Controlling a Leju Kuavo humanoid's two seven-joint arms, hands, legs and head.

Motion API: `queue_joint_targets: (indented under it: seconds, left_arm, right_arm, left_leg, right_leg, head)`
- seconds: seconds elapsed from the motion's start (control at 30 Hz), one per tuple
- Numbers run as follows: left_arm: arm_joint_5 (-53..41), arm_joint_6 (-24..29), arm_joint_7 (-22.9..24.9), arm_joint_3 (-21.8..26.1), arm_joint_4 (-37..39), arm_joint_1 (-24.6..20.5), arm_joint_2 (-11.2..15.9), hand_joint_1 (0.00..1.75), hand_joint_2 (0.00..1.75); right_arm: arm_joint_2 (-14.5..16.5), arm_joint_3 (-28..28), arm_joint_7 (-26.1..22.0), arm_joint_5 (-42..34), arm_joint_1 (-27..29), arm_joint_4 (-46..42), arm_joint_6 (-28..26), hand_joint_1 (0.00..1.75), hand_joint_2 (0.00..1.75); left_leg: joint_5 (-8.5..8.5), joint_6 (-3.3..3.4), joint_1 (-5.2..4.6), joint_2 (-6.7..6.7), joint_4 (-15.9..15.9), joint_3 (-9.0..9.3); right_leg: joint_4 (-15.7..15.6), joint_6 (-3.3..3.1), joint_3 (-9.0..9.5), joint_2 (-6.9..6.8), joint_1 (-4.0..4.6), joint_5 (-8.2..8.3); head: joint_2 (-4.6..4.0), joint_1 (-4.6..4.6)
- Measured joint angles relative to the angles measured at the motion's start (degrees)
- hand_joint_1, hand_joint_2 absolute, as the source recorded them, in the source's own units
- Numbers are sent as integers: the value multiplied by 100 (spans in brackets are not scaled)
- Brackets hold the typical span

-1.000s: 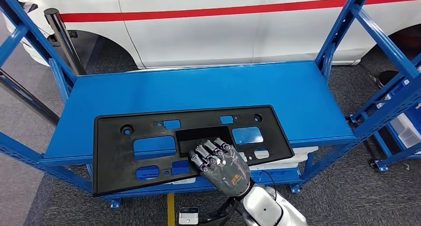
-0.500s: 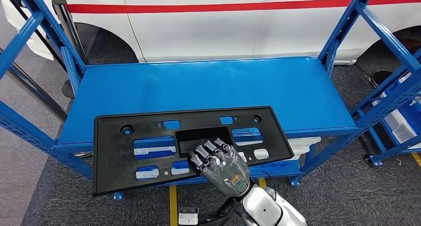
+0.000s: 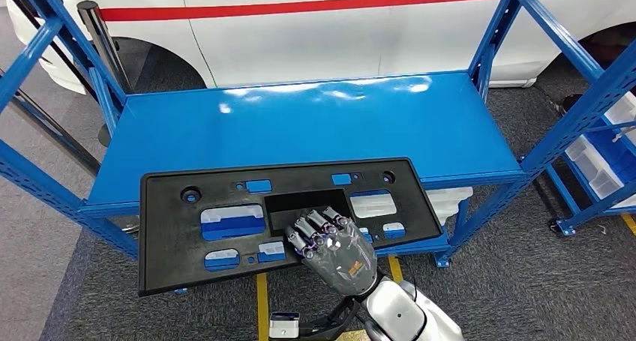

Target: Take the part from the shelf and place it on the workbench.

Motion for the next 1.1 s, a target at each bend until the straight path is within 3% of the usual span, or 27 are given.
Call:
queue_joint_targets:
  seconds: [0.07,0.1,0.23,0.3,0.37,0.43,0.47,0.57,0.63,0.7,0.77,0.8,0.9,0.93,0.97,1.0,1.07,1.1]
  left_arm:
    - [0,0,1,0,0,-15,0,0,175]
    - [0,0,3,0,0,-20,-1,0,175]
    - [3,3,14,0,0,-15,6,0,175]
    - [6,5,19,0,0,-22,7,0,175]
    - [7,5,24,1,0,-21,8,0,175]
    - [7,6,31,2,0,-13,11,0,175]
    - [7,7,34,3,0,-10,13,0,175]
    - [7,7,40,4,0,-10,12,0,175]
    - [7,8,43,4,0,-13,13,0,175]
    - [7,10,45,5,1,-11,14,0,175]
    - [7,15,46,8,2,-9,15,0,175]
    - [7,16,46,9,2,-9,16,0,175]
    - [6,17,46,11,2,-7,18,0,175]
    - [6,18,46,11,2,-4,19,0,175]
    - [6,18,46,12,2,-2,19,0,175]
    - [7,18,45,13,2,-1,19,0,175]
    - [7,19,44,13,2,-11,24,0,175]
    - [7,21,42,14,2,-18,26,0,175]
  right_arm:
    - [1,-1,0,0,-2,-1,0,175,175]
    - [2,-2,-1,0,-3,-2,0,175,175]
    - [4,-4,0,0,0,-2,-2,175,175]
    - [4,-8,0,0,2,-1,-2,175,175]
    - [3,-14,0,0,15,1,-2,175,175]
    - [2,-19,0,0,35,3,-3,175,175]
    - [2,-21,-1,0,42,4,-4,175,175]
    - [2,-34,0,0,45,2,-6,175,175]
    - [2,-44,0,0,46,-1,-8,175,175]
    - [2,-57,-1,0,53,-2,-9,175,175]
    - [3,-67,-1,0,52,-2,-9,175,175]
    - [3,-69,0,0,51,-2,-9,175,175]
    - [4,-70,-1,0,64,-1,-9,175,175]
    - [4,-70,-2,0,72,-1,-9,175,175]
    - [4,-70,-2,0,78,0,-9,175,175]
    - [4,-70,-1,0,82,-1,-9,175,175]
    - [6,-71,0,0,83,-1,-10,175,175]
    - [7,-73,-1,0,83,-2,-10,175,175]
  left_leg:
    - [159,42,-8,-3,-661,390]
    - [182,76,-18,-7,-816,460]
    - [299,238,-25,0,-877,412]
    - [399,333,-11,22,-912,350]
    - [466,374,-20,29,-897,249]
    - [513,370,-26,30,-864,151]
    - [531,361,-27,29,-844,111]
    - [570,312,-38,21,-784,35]
    - [609,249,-53,19,-766,1]
    - [656,174,-58,17,-775,-22]
    - [548,108,-45,9,-676,-87]
    - [379,80,-36,4,-485,-169]
    - [-274,22,-21,0,574,-541]
    - [-357,15,-20,1,781,-577]
    - [-328,17,-20,1,767,-500]
    - [-206,27,-21,2,510,-301]
    - [73,68,-31,5,-346,248]
    - [157,96,-42,5,-679,436]
  right_leg:
    - [65,45,-67,0,9,24]
    - [83,76,-86,-1,18,41]
    - [101,219,-133,8,21,71]
    - [452,276,-284,14,4,-248]
    - [1172,321,-528,14,-10,-721]
    - [1605,342,-600,13,-14,-898]
    - [1521,339,-488,13,-15,-834]
    - [435,276,210,25,-3,-468]
    - [58,210,393,40,27,-399]
    - [49,133,356,43,40,-344]
    - [18,38,310,29,18,-265]
    - [2,-7,274,20,4,-222]
    - [8,-59,114,7,11,-109]
    - [15,-59,59,5,16,-72]
    - [22,-54,10,6,19,-39]
    - [31,-45,-29,7,21,-11]
    - [55,-11,-80,10,32,33]
    - [65,16,-97,9,39,54]
  head:
    - [0,2]
    - [0,3]
    - [0,7]
    - [0,10]
    - [0,11]
    - [0,10]
    - [0,11]
    - [0,11]
    - [0,9]
    - [0,9]
    - [0,7]
    - [0,4]
    - [0,1]
    - [0,1]
    - [0,1]
    - [0,1]
    - [0,1]
    - [0,2]
